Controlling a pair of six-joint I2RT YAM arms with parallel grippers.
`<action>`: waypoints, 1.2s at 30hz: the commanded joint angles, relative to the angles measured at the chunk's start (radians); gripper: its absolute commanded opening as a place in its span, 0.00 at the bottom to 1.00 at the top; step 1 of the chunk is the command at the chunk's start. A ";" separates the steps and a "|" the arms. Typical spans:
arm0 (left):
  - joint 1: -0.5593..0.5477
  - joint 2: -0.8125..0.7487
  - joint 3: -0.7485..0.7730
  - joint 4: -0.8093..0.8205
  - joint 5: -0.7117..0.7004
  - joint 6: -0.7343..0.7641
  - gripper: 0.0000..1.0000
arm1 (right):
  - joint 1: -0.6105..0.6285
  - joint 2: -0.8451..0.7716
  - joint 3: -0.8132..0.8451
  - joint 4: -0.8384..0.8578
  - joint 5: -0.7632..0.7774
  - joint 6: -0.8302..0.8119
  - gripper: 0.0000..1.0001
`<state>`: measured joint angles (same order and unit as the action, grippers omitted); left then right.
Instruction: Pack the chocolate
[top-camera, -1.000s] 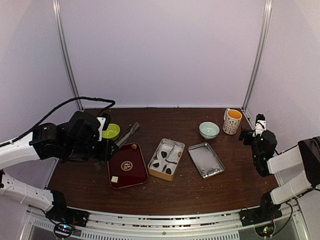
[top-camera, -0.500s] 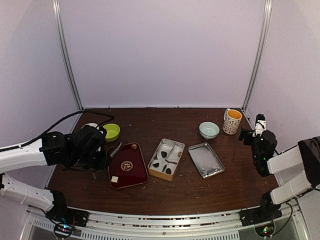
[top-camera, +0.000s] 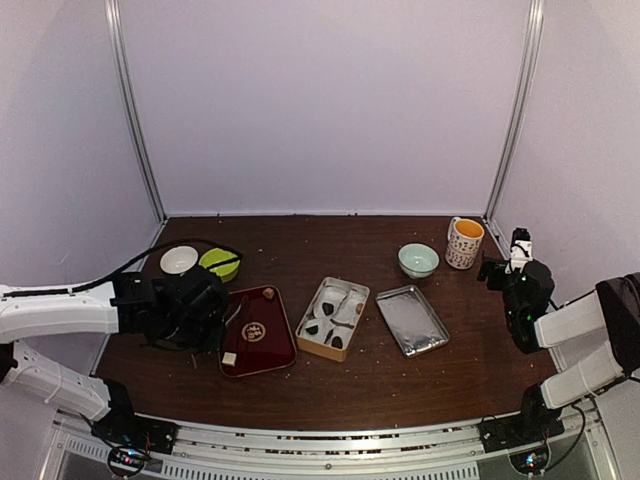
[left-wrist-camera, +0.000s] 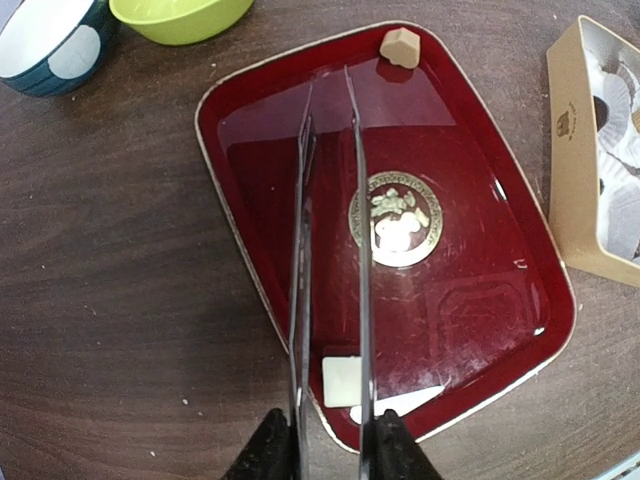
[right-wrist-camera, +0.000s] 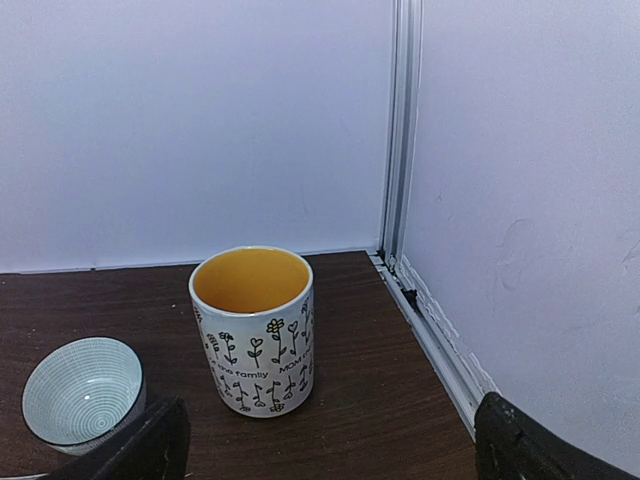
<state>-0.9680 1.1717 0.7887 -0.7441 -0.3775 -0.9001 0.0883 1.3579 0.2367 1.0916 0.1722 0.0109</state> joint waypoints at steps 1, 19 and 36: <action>0.009 0.029 -0.008 0.053 0.013 -0.007 0.27 | -0.007 0.001 0.013 0.001 0.008 0.011 1.00; 0.012 0.272 0.028 0.092 0.074 0.011 0.26 | -0.007 0.001 0.013 0.001 0.008 0.011 1.00; 0.012 0.231 0.050 0.072 0.061 0.008 0.46 | -0.007 0.002 0.013 0.001 0.008 0.011 1.00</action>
<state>-0.9611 1.4555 0.8238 -0.6666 -0.3035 -0.8967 0.0883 1.3579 0.2367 1.0916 0.1722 0.0109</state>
